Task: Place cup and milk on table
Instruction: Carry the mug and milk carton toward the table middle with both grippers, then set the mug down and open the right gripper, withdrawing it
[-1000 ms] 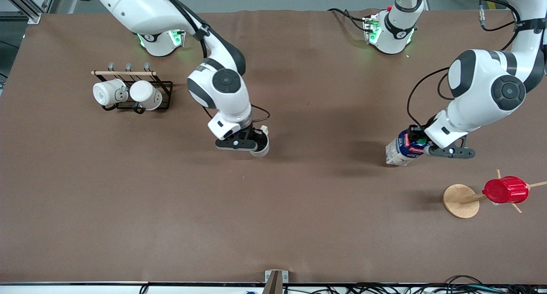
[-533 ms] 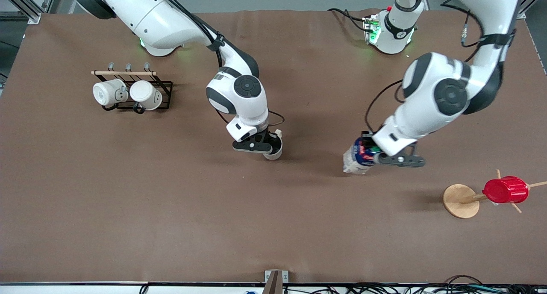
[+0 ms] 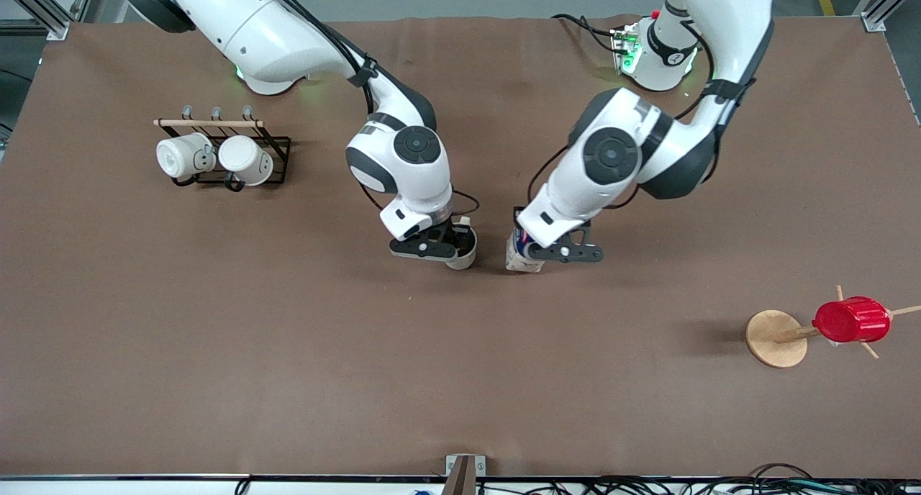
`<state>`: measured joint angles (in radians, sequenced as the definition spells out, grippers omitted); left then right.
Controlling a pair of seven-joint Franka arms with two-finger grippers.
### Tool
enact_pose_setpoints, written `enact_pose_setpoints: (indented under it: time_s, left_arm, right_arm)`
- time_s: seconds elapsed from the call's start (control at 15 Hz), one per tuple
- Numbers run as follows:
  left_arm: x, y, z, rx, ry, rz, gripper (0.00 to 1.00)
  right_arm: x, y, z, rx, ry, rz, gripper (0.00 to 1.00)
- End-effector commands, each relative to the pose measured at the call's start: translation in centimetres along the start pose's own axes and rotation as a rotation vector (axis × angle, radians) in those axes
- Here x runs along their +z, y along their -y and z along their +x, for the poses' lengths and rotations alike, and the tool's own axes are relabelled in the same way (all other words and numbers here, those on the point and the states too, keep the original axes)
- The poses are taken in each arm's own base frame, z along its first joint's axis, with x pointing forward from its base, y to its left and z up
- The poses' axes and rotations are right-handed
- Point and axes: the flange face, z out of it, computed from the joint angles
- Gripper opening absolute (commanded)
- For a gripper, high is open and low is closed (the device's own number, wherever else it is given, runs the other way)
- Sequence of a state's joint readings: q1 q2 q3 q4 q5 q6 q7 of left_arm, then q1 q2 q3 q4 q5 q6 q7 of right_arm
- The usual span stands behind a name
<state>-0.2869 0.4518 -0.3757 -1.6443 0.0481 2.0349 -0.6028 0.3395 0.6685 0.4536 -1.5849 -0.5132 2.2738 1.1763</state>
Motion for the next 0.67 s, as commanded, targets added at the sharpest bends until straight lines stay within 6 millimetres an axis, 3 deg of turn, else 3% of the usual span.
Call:
enact_pose_setpoints:
  time_s: [0.0, 0.2, 0.33, 0.4, 0.6]
  left_arm:
    - [-0.4, -1.9, 0.0, -0.019, -0.009, 0.029, 0.2]
    - [0.1, -4.3, 0.9, -0.015, -0.025, 0.013, 0.21]
    - [0.8, -5.4, 0.8, -0.005, -0.033, 0.026, 0.21]
    - [1.1, -5.8, 0.7, 0.001, -0.032, 0.026, 0.21]
    - [1.8, -6.6, 0.2, 0.009, -0.027, 0.033, 0.25]
  right_arm:
    - [-7.2, -4.3, 3.5, 0.067, -0.07, -0.078, 1.0]
    - [-13.3, -9.0, 7.3, 0.122, -0.133, -0.124, 1.0]
    - [-16.9, -13.2, 10.0, 0.109, -0.108, -0.127, 1.0]
    - [-18.9, -15.7, 11.4, 0.118, -0.074, -0.096, 1.0]
    - [-24.7, -26.6, 15.4, 0.135, -0.017, -0.075, 1.0]
